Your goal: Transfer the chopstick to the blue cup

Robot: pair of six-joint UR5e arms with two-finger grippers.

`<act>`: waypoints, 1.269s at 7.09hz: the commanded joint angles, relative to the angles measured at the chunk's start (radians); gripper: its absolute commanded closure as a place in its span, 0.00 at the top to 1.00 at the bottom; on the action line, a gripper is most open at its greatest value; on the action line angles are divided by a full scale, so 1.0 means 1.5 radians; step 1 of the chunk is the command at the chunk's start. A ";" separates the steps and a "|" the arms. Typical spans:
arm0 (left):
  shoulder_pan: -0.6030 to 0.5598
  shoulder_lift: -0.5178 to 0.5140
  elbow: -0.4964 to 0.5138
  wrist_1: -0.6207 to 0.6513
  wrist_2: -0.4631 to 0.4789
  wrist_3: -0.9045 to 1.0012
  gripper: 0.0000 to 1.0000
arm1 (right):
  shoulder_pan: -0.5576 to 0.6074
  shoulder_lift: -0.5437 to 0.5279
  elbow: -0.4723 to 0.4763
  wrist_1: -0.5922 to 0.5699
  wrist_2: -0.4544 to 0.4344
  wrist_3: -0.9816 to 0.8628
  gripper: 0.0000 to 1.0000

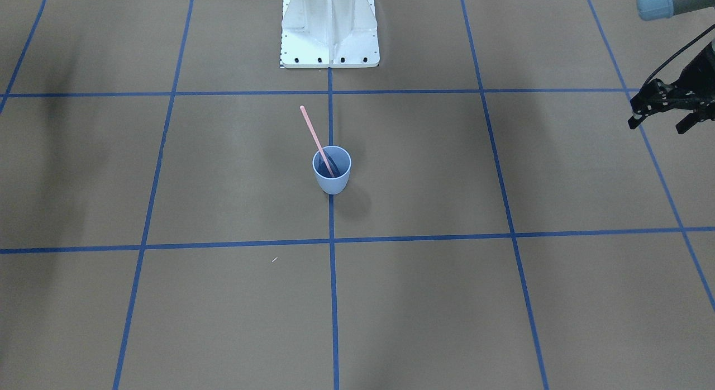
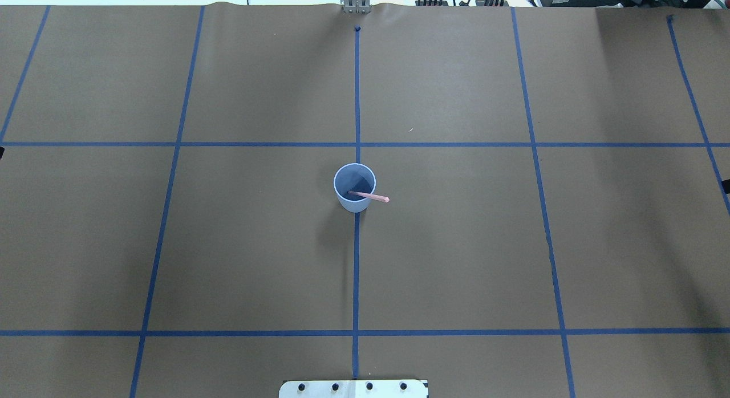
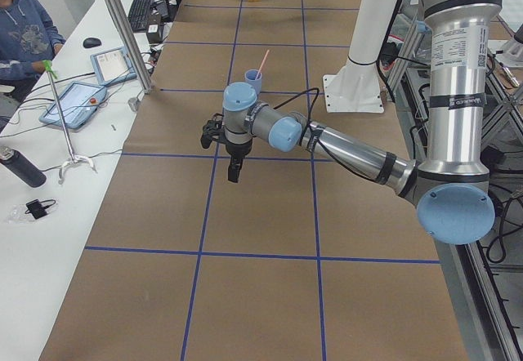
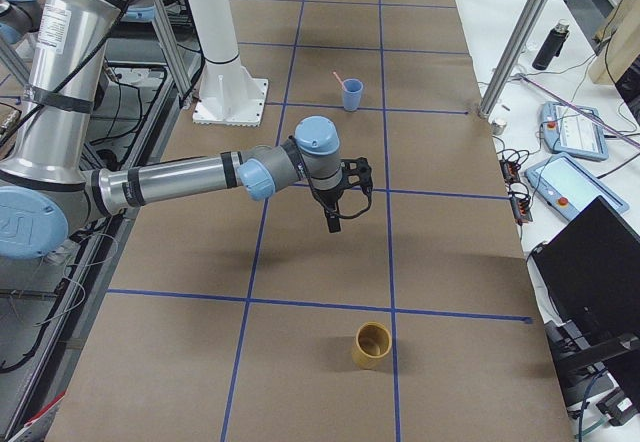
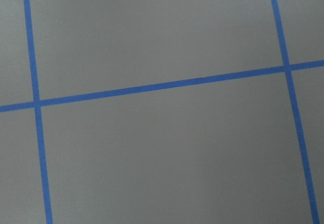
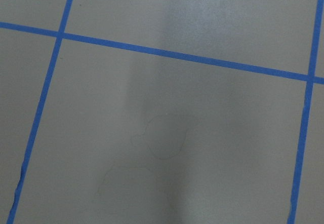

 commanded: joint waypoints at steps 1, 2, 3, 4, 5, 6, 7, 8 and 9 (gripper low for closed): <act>0.000 -0.001 0.006 0.036 0.003 0.067 0.99 | -0.018 0.000 -0.008 -0.003 0.000 -0.007 1.00; -0.003 0.003 0.001 0.035 0.002 0.067 0.99 | -0.001 0.000 -0.012 -0.015 0.005 -0.046 1.00; -0.007 0.011 0.008 0.030 -0.002 0.077 0.99 | 0.034 0.001 -0.008 -0.071 0.016 -0.106 1.00; -0.014 0.010 0.006 0.029 -0.003 0.076 0.99 | 0.056 0.015 -0.010 -0.101 0.016 -0.141 1.00; -0.015 0.010 0.002 0.028 -0.003 0.075 0.99 | 0.064 0.015 -0.011 -0.110 0.010 -0.143 1.00; -0.014 0.009 0.000 0.028 -0.004 0.070 0.99 | 0.063 0.013 -0.011 -0.115 0.008 -0.143 1.00; -0.015 0.009 -0.001 0.027 -0.004 0.069 0.99 | 0.057 0.021 -0.011 -0.149 -0.006 -0.136 1.00; -0.015 0.009 -0.001 0.027 -0.004 0.068 0.99 | 0.055 0.022 -0.010 -0.160 -0.010 -0.136 1.00; -0.014 0.008 -0.002 0.027 -0.004 0.068 0.99 | 0.055 0.021 -0.012 -0.162 -0.010 -0.136 1.00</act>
